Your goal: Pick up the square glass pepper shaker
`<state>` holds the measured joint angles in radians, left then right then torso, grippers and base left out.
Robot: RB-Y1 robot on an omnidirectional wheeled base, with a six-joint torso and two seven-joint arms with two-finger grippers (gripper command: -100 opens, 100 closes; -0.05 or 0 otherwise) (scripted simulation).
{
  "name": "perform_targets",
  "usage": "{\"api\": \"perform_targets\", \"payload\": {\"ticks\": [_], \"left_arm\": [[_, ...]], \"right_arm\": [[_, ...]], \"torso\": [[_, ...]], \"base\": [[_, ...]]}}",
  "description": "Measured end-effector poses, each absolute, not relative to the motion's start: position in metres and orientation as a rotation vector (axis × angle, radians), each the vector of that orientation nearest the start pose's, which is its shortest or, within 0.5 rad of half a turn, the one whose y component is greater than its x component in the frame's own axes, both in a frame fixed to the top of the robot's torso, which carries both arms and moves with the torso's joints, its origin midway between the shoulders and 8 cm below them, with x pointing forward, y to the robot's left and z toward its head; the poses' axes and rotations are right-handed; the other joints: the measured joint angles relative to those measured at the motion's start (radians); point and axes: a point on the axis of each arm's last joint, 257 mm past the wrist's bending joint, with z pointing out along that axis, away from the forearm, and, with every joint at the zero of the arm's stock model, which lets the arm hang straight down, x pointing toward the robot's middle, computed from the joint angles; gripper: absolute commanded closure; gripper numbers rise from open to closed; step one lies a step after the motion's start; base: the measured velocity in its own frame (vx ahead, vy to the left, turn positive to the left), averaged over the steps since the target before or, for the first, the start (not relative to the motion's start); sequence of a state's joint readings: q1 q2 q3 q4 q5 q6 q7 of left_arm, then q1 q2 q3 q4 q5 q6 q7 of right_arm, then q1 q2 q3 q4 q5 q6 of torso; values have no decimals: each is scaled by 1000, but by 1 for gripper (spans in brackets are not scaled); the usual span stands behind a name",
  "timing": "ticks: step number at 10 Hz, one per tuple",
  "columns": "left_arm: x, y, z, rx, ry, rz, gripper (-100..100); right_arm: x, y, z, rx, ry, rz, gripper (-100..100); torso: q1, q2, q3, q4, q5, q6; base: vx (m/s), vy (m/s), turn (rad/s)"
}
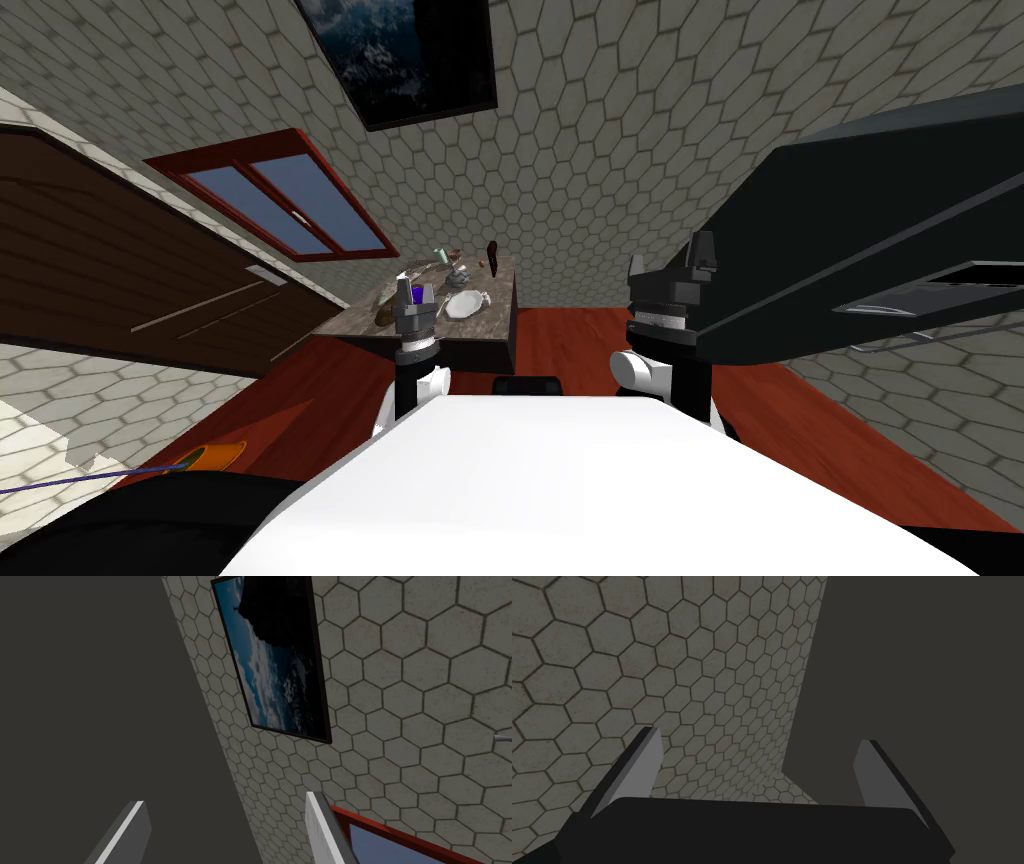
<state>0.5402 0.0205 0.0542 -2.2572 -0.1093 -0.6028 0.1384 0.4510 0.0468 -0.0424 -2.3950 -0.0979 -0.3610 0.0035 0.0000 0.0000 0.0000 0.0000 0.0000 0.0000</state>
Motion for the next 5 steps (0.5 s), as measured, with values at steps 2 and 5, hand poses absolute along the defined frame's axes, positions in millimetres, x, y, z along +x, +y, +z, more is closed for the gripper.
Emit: {"api": "perform_targets", "payload": {"ticks": [2, 5], "left_arm": [[330, 277, 20, -543, 678, -1299, -100], [335, 274, 20, -472, 741, -1252, -100]], "right_arm": [[340, -301, 65, 723, 500, 1349, 0], [340, -301, 65, 723, 500, 1349, 0]], "torso": [[-1, 2, 1, 0, 0, 0], [-3, 5, 3, 1, -1, 0]], "base": [[-49, -18, -52], [-89, -48, -106]]}}
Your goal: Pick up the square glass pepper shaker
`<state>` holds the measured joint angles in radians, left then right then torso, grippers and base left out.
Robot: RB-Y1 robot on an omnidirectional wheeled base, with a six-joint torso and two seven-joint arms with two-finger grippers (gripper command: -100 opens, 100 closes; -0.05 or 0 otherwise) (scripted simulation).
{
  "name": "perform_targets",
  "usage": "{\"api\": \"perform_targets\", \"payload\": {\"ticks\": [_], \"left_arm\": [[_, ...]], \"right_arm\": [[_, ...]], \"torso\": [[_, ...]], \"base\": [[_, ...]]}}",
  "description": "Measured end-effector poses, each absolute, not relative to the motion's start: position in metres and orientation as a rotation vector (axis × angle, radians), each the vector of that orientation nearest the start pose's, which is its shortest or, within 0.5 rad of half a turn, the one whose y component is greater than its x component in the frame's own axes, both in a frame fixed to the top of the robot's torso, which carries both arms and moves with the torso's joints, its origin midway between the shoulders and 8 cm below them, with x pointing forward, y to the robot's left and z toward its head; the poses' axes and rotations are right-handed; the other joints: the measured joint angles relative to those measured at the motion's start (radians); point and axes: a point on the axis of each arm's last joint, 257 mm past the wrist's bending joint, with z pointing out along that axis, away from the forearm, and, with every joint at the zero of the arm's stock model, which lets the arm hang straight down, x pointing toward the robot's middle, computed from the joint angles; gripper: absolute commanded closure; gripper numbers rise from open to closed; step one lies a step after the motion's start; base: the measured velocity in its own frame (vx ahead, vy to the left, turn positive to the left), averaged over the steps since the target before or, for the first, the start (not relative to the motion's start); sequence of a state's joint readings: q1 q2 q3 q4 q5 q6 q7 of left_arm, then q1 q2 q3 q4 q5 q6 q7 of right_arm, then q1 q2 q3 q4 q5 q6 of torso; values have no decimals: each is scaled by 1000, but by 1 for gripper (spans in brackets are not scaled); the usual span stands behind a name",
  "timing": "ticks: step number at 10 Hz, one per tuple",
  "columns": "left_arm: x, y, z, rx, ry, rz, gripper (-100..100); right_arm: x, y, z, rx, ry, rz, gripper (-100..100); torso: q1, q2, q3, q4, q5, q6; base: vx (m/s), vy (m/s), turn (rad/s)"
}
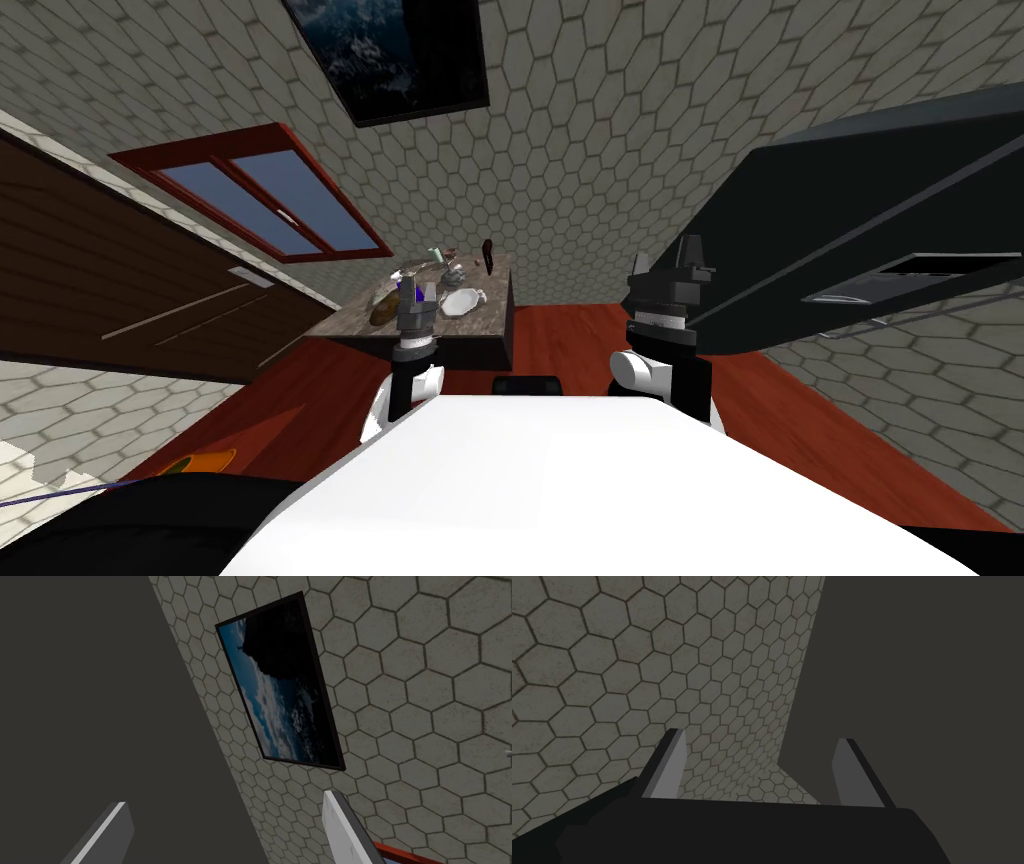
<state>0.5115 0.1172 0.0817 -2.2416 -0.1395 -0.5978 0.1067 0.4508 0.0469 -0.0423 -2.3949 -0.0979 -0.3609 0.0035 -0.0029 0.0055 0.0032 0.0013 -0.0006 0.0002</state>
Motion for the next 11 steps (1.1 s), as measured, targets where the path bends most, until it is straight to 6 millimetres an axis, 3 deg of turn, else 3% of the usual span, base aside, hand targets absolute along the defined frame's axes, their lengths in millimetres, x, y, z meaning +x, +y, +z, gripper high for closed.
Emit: {"api": "perform_targets", "payload": {"ticks": [3, 8, 11], "left_arm": [[349, 277, 16, -372, 821, -1133, -100], [375, 289, 4, -238, 932, -917, -100], [391, 300, -14, -187, 1004, -801, -100]], "right_arm": [[340, -301, 65, 723, 500, 1349, 0], [340, -301, 65, 723, 500, 1349, 0], [340, -301, 65, 723, 500, 1349, 0]], "torso": [[-3, 6, 3, 1, -1, 0], [-3, 2, 1, 0, -1, 0], [0, -2, -1, 0, 0, 0]], "base": [[-160, -83, -151], [-98, -85, -111], [-31, -55, -53]]}}
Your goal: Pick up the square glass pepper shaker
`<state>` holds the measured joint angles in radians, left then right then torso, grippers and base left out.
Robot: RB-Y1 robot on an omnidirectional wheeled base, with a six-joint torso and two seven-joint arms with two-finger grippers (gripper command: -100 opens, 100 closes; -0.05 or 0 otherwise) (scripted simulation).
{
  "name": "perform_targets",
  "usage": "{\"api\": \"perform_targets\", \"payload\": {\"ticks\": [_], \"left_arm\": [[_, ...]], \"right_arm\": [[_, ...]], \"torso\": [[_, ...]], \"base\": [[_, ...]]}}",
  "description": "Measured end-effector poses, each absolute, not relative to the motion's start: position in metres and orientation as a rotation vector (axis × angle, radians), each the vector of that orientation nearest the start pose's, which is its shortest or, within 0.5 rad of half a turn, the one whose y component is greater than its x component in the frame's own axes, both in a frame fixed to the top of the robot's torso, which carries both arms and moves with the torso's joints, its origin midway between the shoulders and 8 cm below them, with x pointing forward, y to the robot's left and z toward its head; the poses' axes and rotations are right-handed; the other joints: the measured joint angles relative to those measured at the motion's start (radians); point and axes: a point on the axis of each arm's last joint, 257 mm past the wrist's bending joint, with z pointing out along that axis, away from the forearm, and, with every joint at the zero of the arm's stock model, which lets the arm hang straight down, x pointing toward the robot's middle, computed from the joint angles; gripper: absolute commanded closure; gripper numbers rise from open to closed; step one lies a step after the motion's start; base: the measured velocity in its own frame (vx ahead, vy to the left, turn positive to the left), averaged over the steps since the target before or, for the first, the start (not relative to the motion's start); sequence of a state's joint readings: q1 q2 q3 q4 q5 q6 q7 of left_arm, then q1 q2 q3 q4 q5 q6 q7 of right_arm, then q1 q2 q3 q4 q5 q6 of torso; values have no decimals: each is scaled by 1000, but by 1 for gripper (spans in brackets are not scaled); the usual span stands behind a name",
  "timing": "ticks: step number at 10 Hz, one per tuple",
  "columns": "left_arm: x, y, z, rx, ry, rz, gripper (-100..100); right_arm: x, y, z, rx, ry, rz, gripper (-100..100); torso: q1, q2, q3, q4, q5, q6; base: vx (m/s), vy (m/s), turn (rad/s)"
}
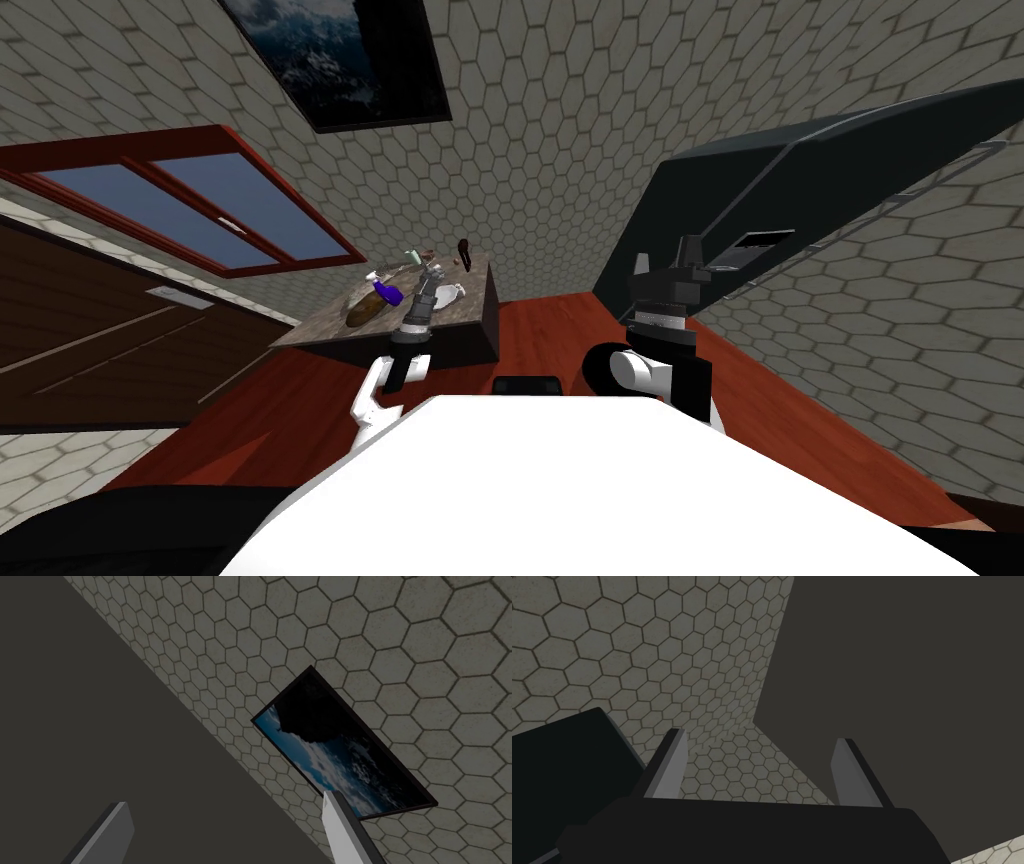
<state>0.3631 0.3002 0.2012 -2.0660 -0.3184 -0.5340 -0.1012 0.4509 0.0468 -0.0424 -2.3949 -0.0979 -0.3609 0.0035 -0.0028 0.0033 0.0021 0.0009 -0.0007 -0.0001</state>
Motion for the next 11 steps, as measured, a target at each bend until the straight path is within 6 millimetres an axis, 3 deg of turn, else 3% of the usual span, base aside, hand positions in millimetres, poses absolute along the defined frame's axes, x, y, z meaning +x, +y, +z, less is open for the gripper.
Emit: {"api": "perform_targets", "payload": {"ticks": [7, 11], "left_arm": [[422, 333, -77, -194, 1188, -627, -100], [434, 358, -124, -212, 1302, -540, -100]], "right_arm": [[340, -301, 65, 723, 501, 1349, 0], [340, -301, 65, 723, 501, 1349, 0]], "torso": [[2, -8, -5, -2, 1, 0], [4, -8, -5, -2, 1, 0]], "base": [[58, -31, -17], [82, -18, -10]]}}
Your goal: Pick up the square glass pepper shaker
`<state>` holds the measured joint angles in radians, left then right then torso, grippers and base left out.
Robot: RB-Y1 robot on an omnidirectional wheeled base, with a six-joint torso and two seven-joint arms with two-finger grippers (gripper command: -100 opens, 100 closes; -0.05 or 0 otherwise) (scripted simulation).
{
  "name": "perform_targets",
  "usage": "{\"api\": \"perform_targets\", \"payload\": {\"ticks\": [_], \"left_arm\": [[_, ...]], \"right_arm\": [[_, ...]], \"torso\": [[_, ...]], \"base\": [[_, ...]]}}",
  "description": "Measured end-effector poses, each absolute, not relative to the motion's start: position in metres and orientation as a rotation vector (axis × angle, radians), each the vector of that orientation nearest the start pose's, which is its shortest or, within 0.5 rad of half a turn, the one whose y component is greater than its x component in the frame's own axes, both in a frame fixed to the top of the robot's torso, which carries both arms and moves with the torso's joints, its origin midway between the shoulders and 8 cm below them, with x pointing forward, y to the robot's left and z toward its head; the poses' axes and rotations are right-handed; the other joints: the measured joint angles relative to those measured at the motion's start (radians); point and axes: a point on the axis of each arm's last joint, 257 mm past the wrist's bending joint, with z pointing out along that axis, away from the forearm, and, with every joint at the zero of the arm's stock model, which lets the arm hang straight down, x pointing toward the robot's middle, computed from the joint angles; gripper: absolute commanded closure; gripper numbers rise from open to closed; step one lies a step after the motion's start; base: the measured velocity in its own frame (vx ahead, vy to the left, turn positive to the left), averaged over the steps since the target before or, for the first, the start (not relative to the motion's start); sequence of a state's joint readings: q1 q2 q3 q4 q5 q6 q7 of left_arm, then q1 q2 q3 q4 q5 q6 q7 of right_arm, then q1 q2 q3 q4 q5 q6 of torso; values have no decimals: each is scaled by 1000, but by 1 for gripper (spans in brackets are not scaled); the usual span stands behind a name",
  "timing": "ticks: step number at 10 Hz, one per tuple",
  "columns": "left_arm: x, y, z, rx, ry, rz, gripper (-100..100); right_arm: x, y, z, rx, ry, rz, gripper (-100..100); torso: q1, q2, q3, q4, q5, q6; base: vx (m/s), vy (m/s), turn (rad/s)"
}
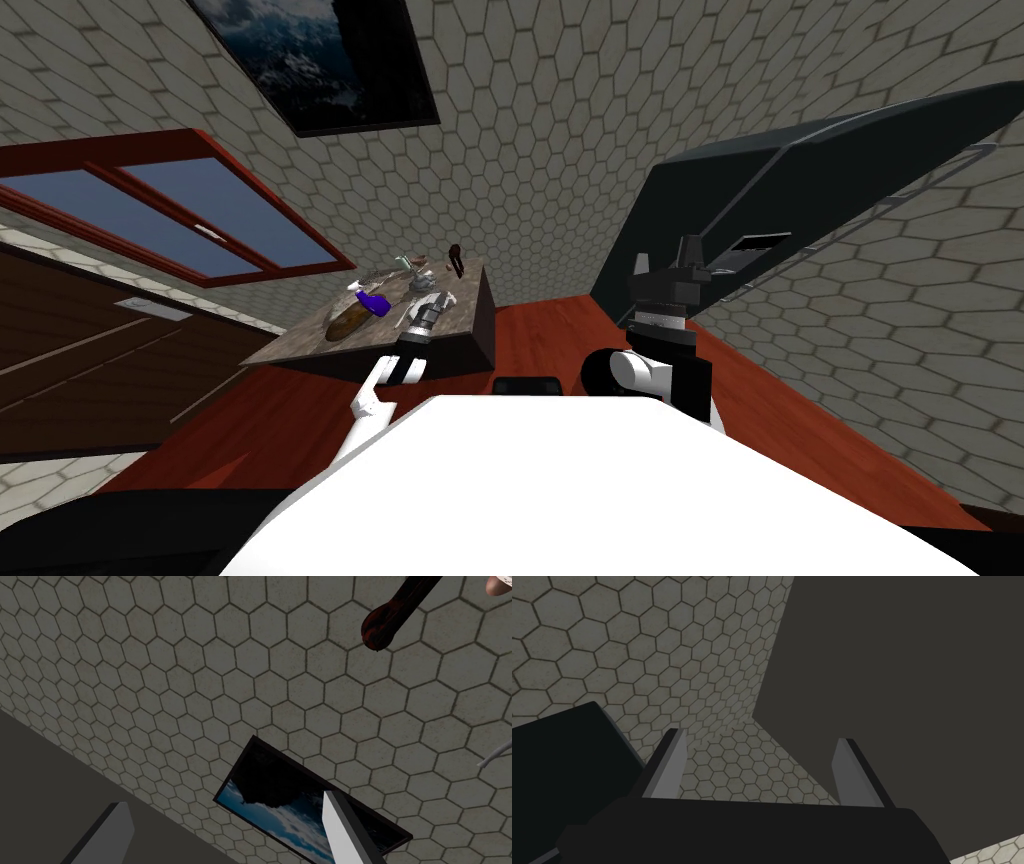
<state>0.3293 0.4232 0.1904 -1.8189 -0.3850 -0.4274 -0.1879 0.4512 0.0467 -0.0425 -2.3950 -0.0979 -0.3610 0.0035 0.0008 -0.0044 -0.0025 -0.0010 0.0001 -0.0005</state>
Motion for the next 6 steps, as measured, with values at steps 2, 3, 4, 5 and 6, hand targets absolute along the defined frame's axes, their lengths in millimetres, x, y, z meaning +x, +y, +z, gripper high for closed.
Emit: {"api": "perform_targets", "payload": {"ticks": [2, 3, 4, 5, 6], "left_arm": [[438, 374, -146, -226, 1362, -490, -100], [441, 384, -159, -233, 1394, -464, -100], [441, 393, -175, -242, 1435, -431, -100], [438, 402, -191, -250, 1476, -395, -100], [441, 409, -199, -256, 1498, -374, -100]], "right_arm": [[340, -301, 65, 723, 501, 1349, 0], [340, -301, 65, 723, 501, 1349, 0], [340, -301, 65, 723, 501, 1349, 0], [340, -301, 65, 723, 501, 1349, 0], [340, -301, 65, 723, 501, 1349, 0]], "torso": [[0, -1, -1, 0, 0, 0], [-1, -1, -1, 0, 0, 0], [-1, -4, -2, -1, 0, 0], [-1, -6, -4, -1, 0, 0], [0, -4, -2, -1, 0, 0]], "base": [[87, -28, -8], [147, -30, -11], [182, -19, -12], [109, -15, 0], [76, -12, -10]]}}
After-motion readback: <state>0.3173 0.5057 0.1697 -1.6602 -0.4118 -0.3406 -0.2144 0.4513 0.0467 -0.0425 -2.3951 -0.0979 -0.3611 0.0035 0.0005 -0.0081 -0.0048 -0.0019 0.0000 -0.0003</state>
